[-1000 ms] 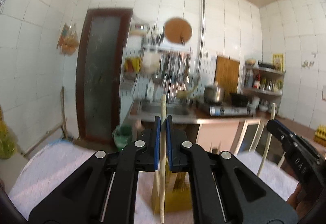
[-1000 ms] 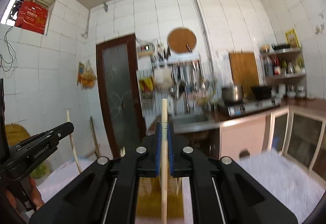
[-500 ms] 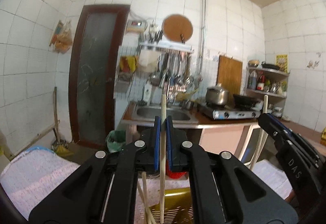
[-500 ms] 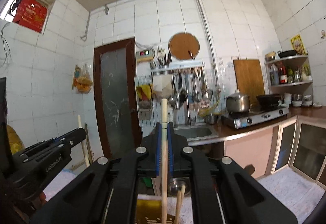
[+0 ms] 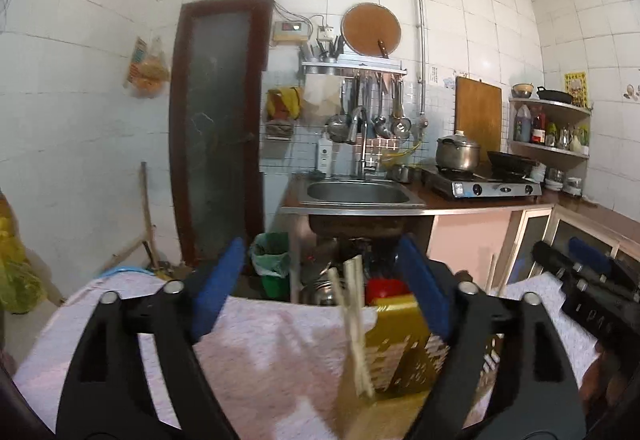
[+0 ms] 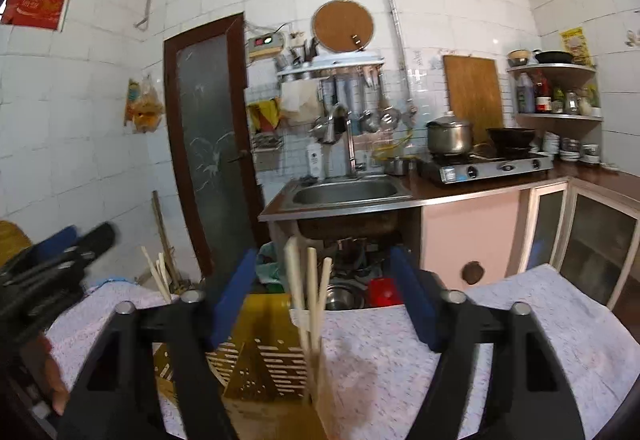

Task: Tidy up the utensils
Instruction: 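Open both tools to drop the chopsticks into the holder, then close the left tool on the blue-handled spoon while the right tool grasps a chopstick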

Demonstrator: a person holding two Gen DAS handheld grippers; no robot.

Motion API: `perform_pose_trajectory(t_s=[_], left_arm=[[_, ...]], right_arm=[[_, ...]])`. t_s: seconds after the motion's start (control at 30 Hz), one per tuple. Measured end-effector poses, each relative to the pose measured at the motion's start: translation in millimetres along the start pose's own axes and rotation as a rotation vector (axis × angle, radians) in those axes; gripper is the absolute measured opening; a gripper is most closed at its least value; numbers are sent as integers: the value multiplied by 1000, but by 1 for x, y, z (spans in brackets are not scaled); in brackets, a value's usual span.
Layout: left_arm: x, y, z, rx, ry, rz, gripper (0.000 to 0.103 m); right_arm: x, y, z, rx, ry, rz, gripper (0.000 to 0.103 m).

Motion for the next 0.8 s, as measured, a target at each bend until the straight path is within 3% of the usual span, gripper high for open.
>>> perform_pose_trajectory(t_s=[0.13, 0.27, 0.5, 0.8], left_arm=[[-33, -17, 8, 15, -35, -17, 98], [-63, -31, 29, 2, -91, -13, 98], [-86, -39, 87, -9, -213, 11, 98], [-88, -45, 169, -29, -385, 6, 98]], right_arm=[[-30, 5, 0, 12, -31, 17, 76], [-57, 7, 12, 7, -59, 37, 76], [-88, 9, 64, -13, -150, 66, 76], [-93, 20, 147, 6, -313, 116, 76]])
Point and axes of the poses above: each gripper's, at about its wrist camera, not at the fingertips, and x roughly the way its jaws point, y to its right, z to its underside, the point moved 8 cm from there along x, roughly the way its jaws point, and after that the axes turned 8 degrees about x, right-handed, at the moved point
